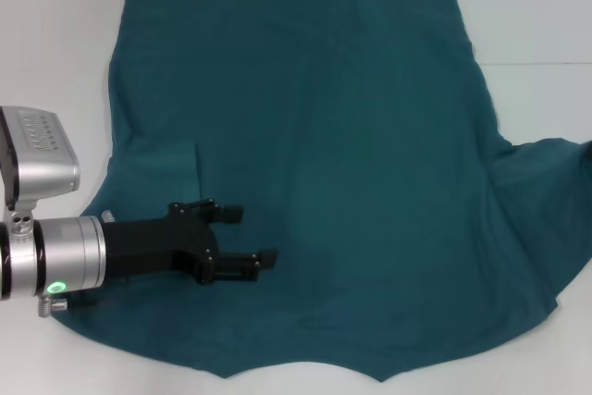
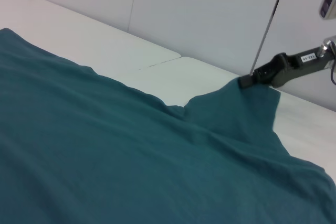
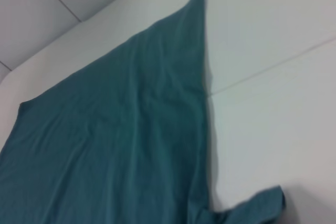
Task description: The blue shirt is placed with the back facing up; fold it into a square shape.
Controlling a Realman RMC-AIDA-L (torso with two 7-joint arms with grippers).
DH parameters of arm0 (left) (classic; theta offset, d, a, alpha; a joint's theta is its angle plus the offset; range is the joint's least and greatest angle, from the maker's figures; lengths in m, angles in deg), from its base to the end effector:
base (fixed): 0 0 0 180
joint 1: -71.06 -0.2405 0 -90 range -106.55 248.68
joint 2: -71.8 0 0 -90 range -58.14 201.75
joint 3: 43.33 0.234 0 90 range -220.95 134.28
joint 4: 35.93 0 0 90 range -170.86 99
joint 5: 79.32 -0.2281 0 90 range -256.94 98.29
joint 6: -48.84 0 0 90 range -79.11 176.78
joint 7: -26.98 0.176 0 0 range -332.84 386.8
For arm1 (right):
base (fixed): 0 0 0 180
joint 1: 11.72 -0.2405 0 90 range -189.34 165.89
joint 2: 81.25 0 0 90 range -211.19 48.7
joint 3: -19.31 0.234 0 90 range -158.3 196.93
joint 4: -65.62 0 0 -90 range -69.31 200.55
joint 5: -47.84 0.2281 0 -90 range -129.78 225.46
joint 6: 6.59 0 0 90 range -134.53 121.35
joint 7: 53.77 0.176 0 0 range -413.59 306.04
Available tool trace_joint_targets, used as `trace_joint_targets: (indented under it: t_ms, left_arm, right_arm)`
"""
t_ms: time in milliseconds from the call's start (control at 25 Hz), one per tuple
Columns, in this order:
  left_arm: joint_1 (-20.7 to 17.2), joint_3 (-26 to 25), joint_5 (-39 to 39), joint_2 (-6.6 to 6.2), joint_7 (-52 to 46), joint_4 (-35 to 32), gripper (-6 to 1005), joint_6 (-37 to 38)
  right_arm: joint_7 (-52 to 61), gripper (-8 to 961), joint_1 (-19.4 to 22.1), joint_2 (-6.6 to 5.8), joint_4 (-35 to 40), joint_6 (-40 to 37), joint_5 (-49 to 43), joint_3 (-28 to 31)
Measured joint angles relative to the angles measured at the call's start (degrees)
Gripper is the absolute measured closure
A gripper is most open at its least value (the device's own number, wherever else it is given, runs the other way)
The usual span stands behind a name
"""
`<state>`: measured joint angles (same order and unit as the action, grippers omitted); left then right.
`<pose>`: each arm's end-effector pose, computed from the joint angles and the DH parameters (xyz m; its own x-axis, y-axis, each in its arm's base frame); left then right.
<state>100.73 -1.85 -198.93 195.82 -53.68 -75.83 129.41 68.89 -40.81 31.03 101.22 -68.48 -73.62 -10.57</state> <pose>-0.2491 0.3475 -0.0529 0.8127 0.3931 0.4302 0.5064 -0.8416 -0.1876 0.3594 0.3970 0.0694 0.1744 -0.6761 -0.7159 -0.9814 -0.0598 -0.1826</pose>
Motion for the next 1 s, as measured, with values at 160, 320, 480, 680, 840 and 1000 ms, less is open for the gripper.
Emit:
trace_joint_targets:
  t_ms: [160, 320, 480, 680, 840, 1000]
  left_arm:
    - [0.04, 0.0, 0.0, 0.0, -0.04, 0.0, 98, 0.0]
    - [0.04, 0.0, 0.0, 0.0, -0.04, 0.0, 99, -0.07]
    - [0.04, 0.01, 0.0, 0.0, -0.06, 0.0, 100, -0.38]
    - [0.14, 0.01, 0.04, 0.0, -0.68, 0.0, 101, -1.02]
    - [0.26, 0.0, 0.06, 0.0, -0.72, 0.0, 101, -1.04]
    - [0.31, 0.0, 0.08, -0.01, -1.1, 0.0, 102, -1.43]
  right_arm:
    - [-0.15, 923, -1.65, -0.49, 0.0, 0.01, -0.26, -0.31]
    - [-0.13, 919, -3.23, -0.89, -0.3, -0.42, -0.43, -0.66]
    - [0.14, 916, -4.36, -0.7, -0.45, -0.71, -0.45, -2.67]
    - [0.37, 911, -6.16, -0.25, -0.59, -1.5, -0.43, -5.13]
    - [0.53, 907, -8.49, 0.61, -0.7, -1.9, -0.44, -6.86]
    - [0.99, 903, -11.15, 1.85, -1.11, -0.94, -0.45, -8.71]
